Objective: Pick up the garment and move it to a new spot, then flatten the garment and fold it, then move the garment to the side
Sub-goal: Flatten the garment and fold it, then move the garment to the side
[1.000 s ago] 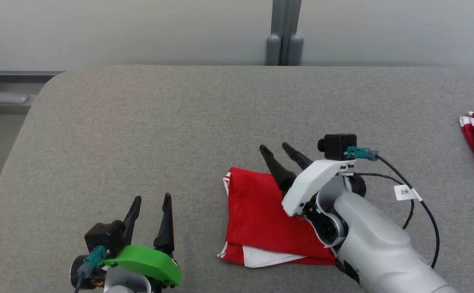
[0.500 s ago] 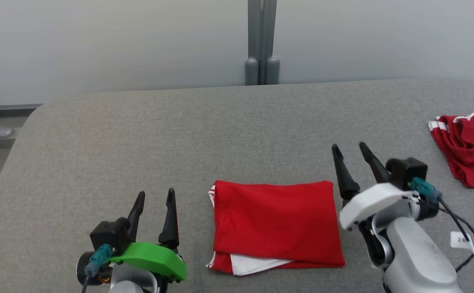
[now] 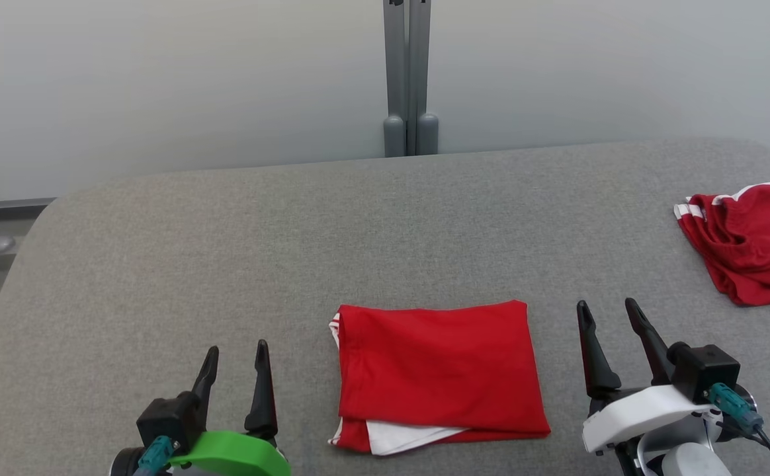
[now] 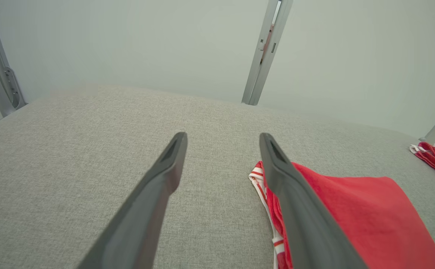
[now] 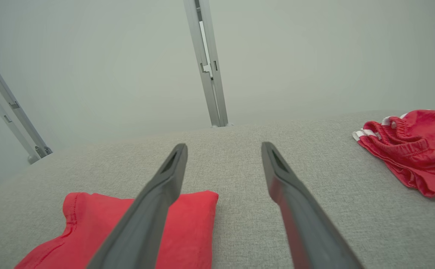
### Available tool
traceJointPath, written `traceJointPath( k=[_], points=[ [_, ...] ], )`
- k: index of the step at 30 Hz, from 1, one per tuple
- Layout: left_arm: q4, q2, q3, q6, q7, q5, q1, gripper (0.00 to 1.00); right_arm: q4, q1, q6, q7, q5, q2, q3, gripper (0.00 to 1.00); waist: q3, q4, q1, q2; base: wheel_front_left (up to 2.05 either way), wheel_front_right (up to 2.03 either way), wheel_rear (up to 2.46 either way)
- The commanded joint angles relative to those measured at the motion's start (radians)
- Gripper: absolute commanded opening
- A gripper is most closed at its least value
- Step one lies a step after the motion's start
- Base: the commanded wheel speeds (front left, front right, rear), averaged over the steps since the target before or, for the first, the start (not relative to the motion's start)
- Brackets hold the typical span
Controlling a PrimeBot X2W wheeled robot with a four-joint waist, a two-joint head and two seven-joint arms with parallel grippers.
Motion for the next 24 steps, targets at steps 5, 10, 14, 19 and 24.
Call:
traceJointPath(
  k=[5, 10, 14, 19, 24],
  points=[
    [-0.017, -0.005, 0.008, 0.003, -0.002, 0.021, 0.029, 1.00, -0.035, 0.034, 0.000, 0.021, 0.011, -0.001, 0.006, 1.00, -0.003, 0.001, 0.0000, 0.0000, 0.00, 0.00, 0.00],
    [-0.019, -0.004, 0.005, -0.004, -0.002, 0.027, 0.026, 1.00, -0.039, 0.035, 0.000, 0.033, 0.003, -0.001, 0.010, 1.00, 0.003, 0.005, 0.0000, 0.0000, 0.00, 0.00, 0.00],
    [-0.013, 0.000, 0.003, -0.003, -0.003, 0.029, 0.020, 1.00, -0.040, 0.032, 0.000, 0.038, 0.000, -0.001, 0.010, 1.00, 0.007, 0.006, 0.0000, 0.0000, 0.00, 0.00, 0.00],
    [-0.012, 0.002, 0.003, -0.002, -0.002, 0.023, 0.016, 1.00, -0.037, 0.029, 0.000, 0.052, 0.003, -0.001, 0.013, 1.00, 0.012, 0.007, 0.0000, 0.0000, 0.00, 0.00, 0.00],
    [-0.013, 0.005, 0.000, -0.001, 0.000, 0.018, 0.007, 1.00, -0.039, 0.021, 0.000, 0.067, -0.002, -0.002, 0.014, 1.00, 0.017, 0.010, 0.0000, 0.0000, 0.00, 0.00, 0.00]
  ],
)
